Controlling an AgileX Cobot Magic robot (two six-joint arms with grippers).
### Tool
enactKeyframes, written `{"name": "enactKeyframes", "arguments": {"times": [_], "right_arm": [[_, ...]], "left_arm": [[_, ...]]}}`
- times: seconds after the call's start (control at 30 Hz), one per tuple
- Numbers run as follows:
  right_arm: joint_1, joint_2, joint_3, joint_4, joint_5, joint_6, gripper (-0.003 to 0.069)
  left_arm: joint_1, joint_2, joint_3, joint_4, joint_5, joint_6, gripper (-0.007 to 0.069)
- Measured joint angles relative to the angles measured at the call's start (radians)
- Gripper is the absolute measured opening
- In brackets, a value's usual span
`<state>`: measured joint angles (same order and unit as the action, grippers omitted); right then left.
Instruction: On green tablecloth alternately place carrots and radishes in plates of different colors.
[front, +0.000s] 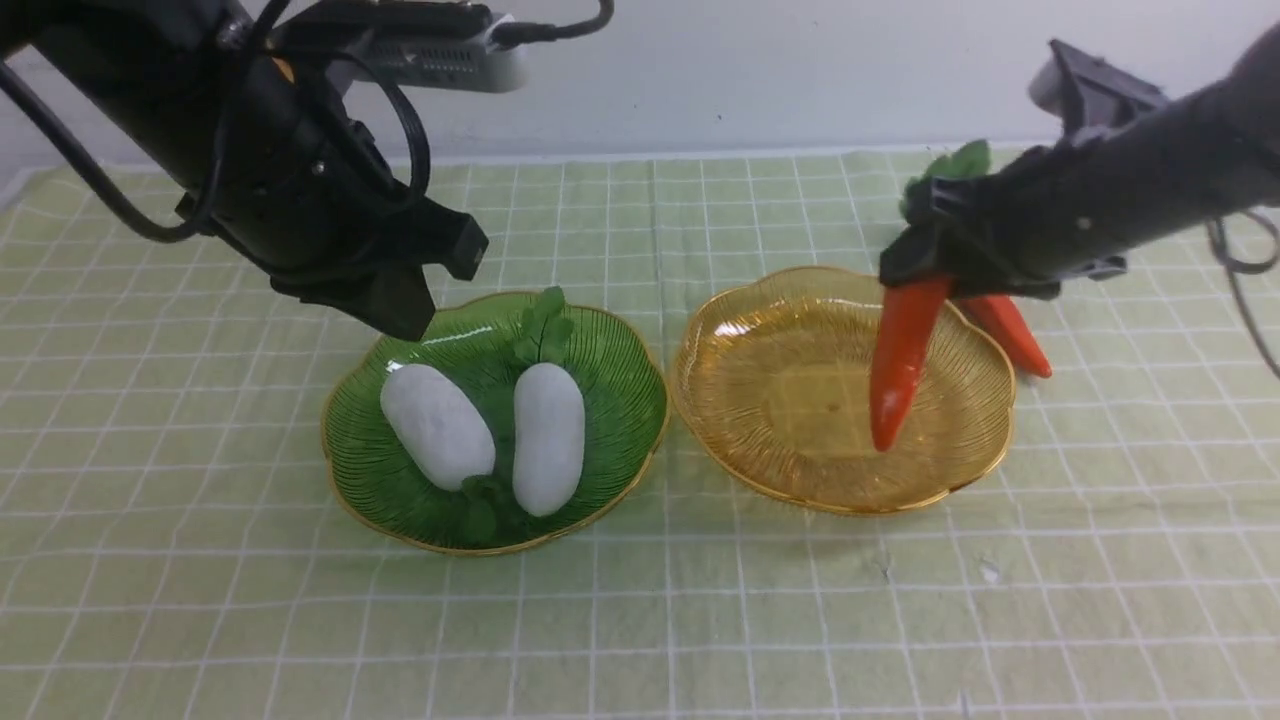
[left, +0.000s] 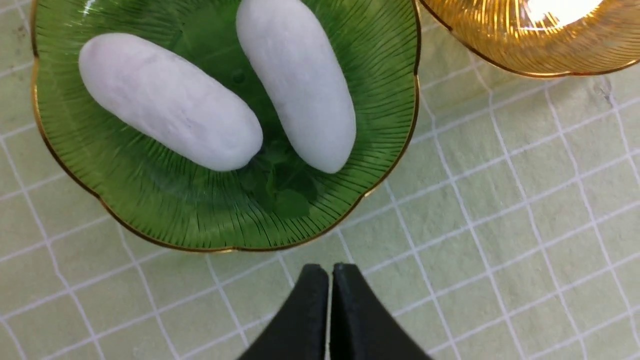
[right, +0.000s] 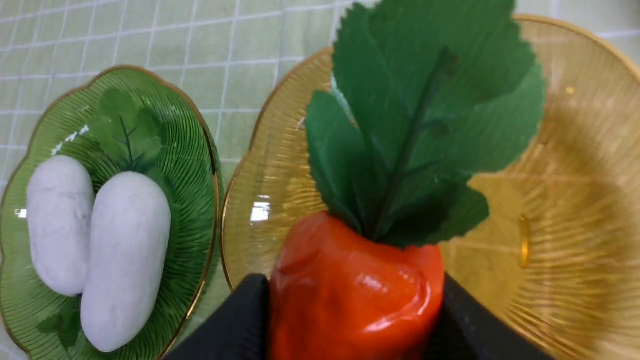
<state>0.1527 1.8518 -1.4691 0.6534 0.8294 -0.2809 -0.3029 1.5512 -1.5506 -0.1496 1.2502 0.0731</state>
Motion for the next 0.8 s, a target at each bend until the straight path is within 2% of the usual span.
{"name": "enactKeyframes", "arguments": {"times": [0.07,0.17,0.2,0.27,0.37,0.6,0.7,0.8], "right_arm": [[0.016,0.076,-0.072,-0.001,0.041,0.002,0.0354],[0.034,0.168,-0.164,-0.004,0.105,0.013,0.0419],[0.048,0.216,-0.22,-0.022,0.146,0.013,0.0486],[0.058,0.257,-0.288,-0.055,0.193,0.015,0.0572],[0.061,0.273,-0.357,-0.139,0.212,0.017,0.0632],[0.035,0.276,-0.474,-0.346,0.161,0.091,0.064],[-0.021,0.297,-0.51,-0.475,0.101,0.183,0.0627],[-0.078,0.344,-0.517,-0.507,0.059,0.229,0.0617]], "left_arm": [[0.0,-0.037,0.026,-0.002,0.0,0.0,-0.0008],[0.0,-0.09,0.061,0.0,0.0,0.0,-0.0008],[0.0,-0.134,0.084,0.008,0.0,0.0,-0.0008],[0.0,-0.174,0.101,0.028,0.002,0.0,-0.0008],[0.0,-0.208,0.108,0.064,0.002,-0.001,-0.0008],[0.0,-0.239,0.113,0.109,0.003,-0.009,-0.0008],[0.0,-0.254,0.113,0.11,0.003,-0.01,-0.0008],[0.0,-0.265,0.113,0.11,0.003,-0.019,-0.0008]]}}
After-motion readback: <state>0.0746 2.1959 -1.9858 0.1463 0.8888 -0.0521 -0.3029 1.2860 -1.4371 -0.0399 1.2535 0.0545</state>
